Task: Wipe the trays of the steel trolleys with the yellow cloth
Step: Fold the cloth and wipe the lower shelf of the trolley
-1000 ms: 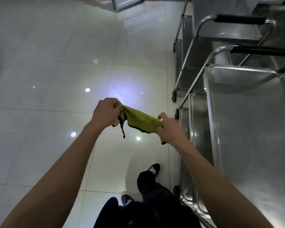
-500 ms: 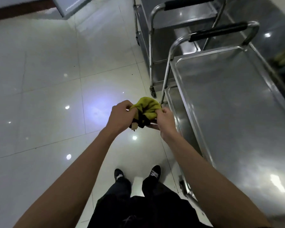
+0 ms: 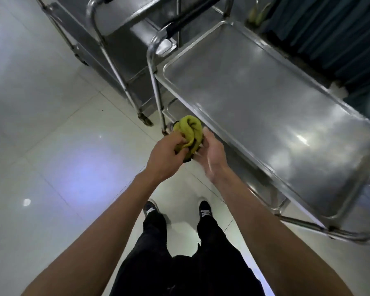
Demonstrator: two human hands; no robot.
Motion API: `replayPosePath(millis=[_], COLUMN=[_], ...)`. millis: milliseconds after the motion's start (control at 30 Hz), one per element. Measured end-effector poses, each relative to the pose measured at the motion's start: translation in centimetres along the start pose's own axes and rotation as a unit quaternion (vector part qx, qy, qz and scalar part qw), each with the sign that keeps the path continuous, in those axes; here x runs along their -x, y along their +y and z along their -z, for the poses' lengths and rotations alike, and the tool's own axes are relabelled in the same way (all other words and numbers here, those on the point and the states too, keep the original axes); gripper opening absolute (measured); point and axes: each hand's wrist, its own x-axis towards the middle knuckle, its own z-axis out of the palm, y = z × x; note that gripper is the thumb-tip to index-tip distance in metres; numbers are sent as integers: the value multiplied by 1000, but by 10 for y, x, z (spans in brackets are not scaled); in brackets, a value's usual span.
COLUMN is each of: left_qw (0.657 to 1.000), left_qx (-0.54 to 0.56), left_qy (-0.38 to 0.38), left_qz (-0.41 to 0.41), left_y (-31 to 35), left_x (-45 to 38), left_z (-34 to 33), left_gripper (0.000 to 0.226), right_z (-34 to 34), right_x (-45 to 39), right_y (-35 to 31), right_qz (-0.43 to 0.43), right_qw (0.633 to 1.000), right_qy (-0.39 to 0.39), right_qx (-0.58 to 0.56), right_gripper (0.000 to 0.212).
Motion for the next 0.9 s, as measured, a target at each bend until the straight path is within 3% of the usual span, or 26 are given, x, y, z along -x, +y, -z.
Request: replayPosePath(millis=[133,300,500,633,767,900], left_qw=[994,978,961,950,921,901], left_qx=[-5,-28,-91,-114,-158,-187], left_qy=[-53,-90,-150,-161,-212,-255], left_qz=[-94,-185,-213,-242,-287,-297], left_y=[-19,-30,-36,-40,-41,-42], left_x=[4,22,53,78,112,137], left_z=[2,3,-3,-7,-11,-6], left_gripper=[8,9,8,6,9,16], right_z=[-8,-14,-17,-13,-1,6], right_x=[8,29,58,83,118,142], right_y=[19,45,78,101,122,147], right_qz=[-2,1,17,54,87,78], right_qw=[989,963,941,946,948,931], right_qy=[92,188,224,219,206,241], right_qx=[-115,-194,-253,-231,-225,-262], right_gripper=[57,45,37,39,38,32])
